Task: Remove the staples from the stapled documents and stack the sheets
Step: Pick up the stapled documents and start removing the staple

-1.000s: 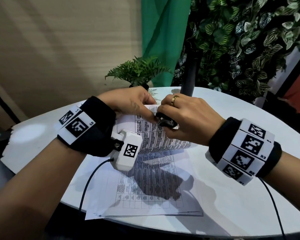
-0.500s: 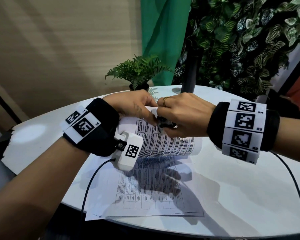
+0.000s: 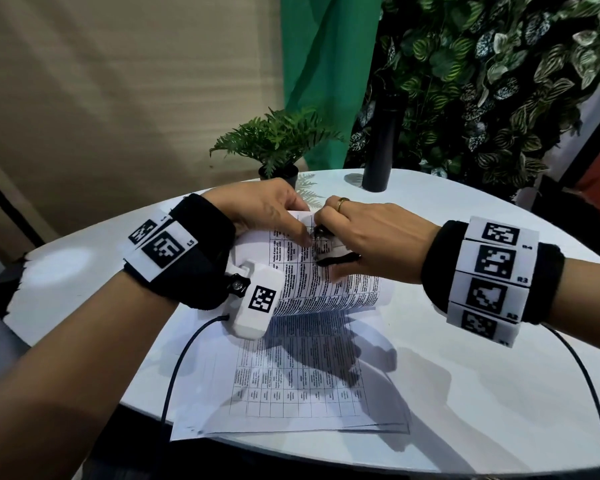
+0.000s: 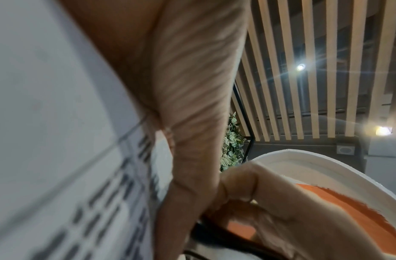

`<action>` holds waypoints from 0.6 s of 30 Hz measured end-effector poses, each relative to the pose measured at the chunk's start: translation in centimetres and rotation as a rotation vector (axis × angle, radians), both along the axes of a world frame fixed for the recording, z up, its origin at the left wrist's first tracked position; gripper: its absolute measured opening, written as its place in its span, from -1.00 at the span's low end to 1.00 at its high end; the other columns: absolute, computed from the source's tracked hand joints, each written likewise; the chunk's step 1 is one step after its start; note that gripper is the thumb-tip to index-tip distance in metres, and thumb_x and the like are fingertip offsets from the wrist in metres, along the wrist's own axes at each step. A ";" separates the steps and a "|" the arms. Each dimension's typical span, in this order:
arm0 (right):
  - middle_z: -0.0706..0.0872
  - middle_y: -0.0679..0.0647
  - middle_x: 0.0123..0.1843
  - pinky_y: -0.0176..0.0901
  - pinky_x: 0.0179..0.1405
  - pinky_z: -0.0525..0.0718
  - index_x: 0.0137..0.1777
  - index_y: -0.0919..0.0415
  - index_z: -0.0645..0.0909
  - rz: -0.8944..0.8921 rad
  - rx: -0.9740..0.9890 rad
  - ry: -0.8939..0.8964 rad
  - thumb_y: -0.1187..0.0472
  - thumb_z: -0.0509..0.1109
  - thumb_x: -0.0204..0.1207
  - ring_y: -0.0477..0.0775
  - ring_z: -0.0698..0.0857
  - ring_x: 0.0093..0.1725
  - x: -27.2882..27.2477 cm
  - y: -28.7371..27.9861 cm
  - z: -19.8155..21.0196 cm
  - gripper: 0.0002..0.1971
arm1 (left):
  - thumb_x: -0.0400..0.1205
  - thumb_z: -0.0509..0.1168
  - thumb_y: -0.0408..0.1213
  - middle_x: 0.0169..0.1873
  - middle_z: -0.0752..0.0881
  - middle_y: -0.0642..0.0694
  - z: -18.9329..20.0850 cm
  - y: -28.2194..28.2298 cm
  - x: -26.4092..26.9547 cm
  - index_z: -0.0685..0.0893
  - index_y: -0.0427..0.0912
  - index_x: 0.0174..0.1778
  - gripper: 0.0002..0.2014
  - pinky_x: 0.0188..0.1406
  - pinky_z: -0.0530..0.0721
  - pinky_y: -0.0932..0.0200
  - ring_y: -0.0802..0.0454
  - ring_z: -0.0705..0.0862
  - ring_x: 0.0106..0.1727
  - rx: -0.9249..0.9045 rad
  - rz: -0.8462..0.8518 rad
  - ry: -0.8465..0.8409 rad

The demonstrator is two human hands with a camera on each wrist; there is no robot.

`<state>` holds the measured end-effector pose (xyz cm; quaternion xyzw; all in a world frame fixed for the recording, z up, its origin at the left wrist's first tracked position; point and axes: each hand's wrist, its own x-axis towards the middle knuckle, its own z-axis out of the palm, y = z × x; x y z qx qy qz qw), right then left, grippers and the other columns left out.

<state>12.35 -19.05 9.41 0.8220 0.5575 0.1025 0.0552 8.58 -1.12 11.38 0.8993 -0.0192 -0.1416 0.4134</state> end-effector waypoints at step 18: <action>0.58 0.28 -0.41 -0.21 -0.63 0.35 -0.29 0.39 0.54 0.130 0.200 -0.003 0.27 0.57 0.04 0.25 0.52 -0.64 -0.8 0.5 1.2 -0.69 | 0.46 0.45 -0.50 -0.29 0.76 -0.08 0.8 -1.0 -0.5 0.79 -0.27 -0.05 -0.83 -0.23 0.57 0.45 0.25 0.64 -0.31 0.082 -0.038 -0.107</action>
